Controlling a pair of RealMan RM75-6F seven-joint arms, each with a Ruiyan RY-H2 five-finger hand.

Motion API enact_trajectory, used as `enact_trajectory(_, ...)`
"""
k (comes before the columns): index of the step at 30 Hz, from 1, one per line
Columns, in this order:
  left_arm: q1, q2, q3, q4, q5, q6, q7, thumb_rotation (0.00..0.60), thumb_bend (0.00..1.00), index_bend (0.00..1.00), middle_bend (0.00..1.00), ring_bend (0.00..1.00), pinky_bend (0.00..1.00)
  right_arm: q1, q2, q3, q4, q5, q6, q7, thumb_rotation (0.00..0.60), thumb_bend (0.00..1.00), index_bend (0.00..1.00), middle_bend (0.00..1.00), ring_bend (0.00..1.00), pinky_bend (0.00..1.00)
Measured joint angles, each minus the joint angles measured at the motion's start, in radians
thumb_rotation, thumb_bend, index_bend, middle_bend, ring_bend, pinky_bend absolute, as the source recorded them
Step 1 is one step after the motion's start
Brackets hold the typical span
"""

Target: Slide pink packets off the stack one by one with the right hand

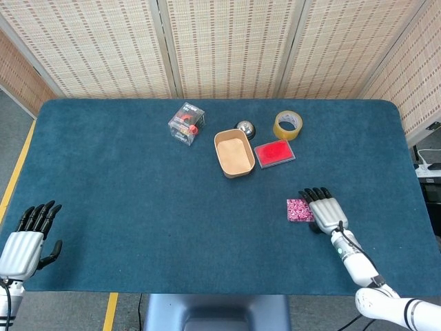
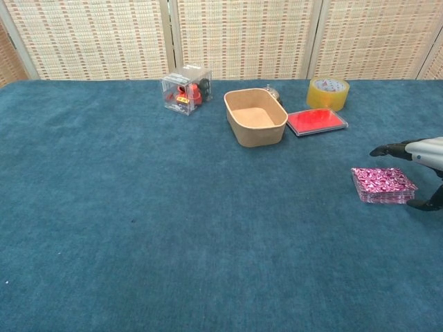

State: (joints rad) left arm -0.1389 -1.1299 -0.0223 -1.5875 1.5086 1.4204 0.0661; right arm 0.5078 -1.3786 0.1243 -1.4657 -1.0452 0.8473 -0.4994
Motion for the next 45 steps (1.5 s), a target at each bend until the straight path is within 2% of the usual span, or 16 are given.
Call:
enact_trajectory(9, -0.002, 0.000, -0.001, -0.001, -0.007, -0.004, 0.010, 0.600, 0.45, 0.00, 0.00, 0.00, 0.06, 0.051, -0.007, -0.008, 0.009, 0.073, -0.027, -0.024, 0.600, 0.28, 0.16, 0.12, 0.00, 0.00)
enact_trajectory(19, 0.002, 0.004, 0.001, -0.008, -0.005, 0.003, 0.012, 0.600, 0.45, 0.00, 0.00, 0.00, 0.06, 0.084, -0.016, -0.016, 0.007, 0.108, -0.020, -0.038, 0.600, 0.28, 0.18, 0.14, 0.00, 0.00)
enact_trajectory(23, 0.001, 0.005, 0.002, -0.009, -0.006, -0.001, 0.012, 0.600, 0.45, 0.00, 0.00, 0.00, 0.06, 0.094, -0.015, -0.021, -0.004, 0.115, -0.011, -0.049, 0.600, 0.28, 0.22, 0.17, 0.00, 0.00)
enact_trajectory(42, -0.002, 0.011, 0.008, -0.014, -0.003, -0.011, 0.010, 0.600, 0.45, 0.00, 0.00, 0.00, 0.06, 0.131, -0.041, -0.048, -0.035, 0.186, 0.071, -0.119, 0.600, 0.28, 0.33, 0.26, 0.10, 0.00)
enact_trajectory(45, -0.002, 0.012, 0.008, -0.016, -0.004, -0.011, 0.012, 0.600, 0.46, 0.00, 0.00, 0.00, 0.06, 0.132, -0.045, -0.051, -0.033, 0.183, 0.081, -0.118, 0.600, 0.28, 0.39, 0.31, 0.15, 0.02)
